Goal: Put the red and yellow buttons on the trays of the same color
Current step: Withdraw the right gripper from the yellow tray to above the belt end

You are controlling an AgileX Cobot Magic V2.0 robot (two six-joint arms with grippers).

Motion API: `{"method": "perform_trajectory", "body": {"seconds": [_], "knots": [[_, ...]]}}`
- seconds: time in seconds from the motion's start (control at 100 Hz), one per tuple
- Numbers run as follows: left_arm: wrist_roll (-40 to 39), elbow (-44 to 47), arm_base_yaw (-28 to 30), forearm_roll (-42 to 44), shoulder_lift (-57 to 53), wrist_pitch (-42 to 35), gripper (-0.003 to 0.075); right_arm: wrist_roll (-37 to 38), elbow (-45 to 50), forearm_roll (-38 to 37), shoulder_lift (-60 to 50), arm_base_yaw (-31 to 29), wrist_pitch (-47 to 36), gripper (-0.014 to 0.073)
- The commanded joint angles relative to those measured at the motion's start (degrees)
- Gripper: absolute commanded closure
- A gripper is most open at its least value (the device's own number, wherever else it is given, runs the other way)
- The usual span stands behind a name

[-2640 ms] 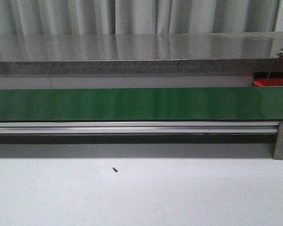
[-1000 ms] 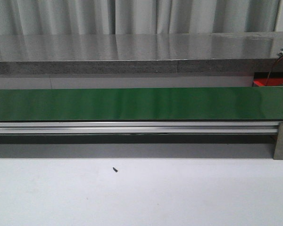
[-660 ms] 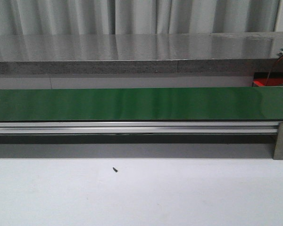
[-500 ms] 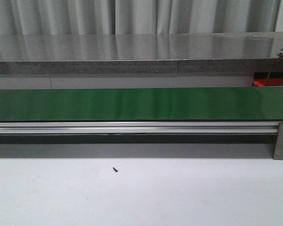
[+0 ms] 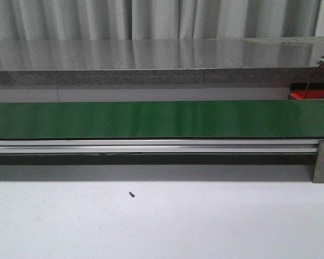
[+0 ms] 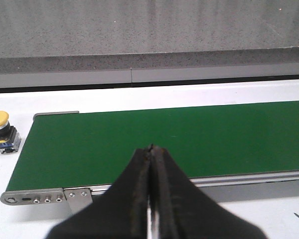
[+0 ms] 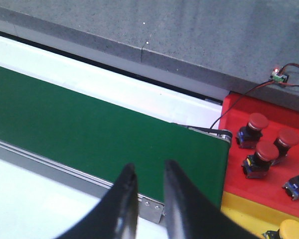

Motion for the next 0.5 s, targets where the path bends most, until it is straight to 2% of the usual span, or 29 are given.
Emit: {"method": "perform_trajectory", "body": {"seconds": [0.0, 0.05, 0.34, 0.43, 0.49], "knots": [[0.0, -1.6, -0.4, -0.7, 0.2, -4.7, 0.0740, -0.6, -0.9, 0.9, -2.1, -0.1, -2.8, 0.0640], [0.0, -1.6, -0.4, -0.7, 0.2, -4.7, 0.0740, -0.6, -0.9, 0.9, -2.8, -0.1, -2.1, 0.0694], [-0.5, -1.6, -0.4, -0.8, 0.2, -4.5, 0.0727, -0.6, -0.9, 0.9, -3.1, -0.1, -0.4, 0.0690], [-0.5, -1.6, -0.4, -0.8, 0.2, -4.5, 0.0661, -0.6, -0.9, 0.9, -3.1, -0.1, -0.4, 0.0690], [-0.5, -1.6, -0.4, -0.7, 0.2, -4.5, 0.0578, -0.6, -0.9, 0.9, -3.1, -0.1, -0.4, 0.0690]]}}
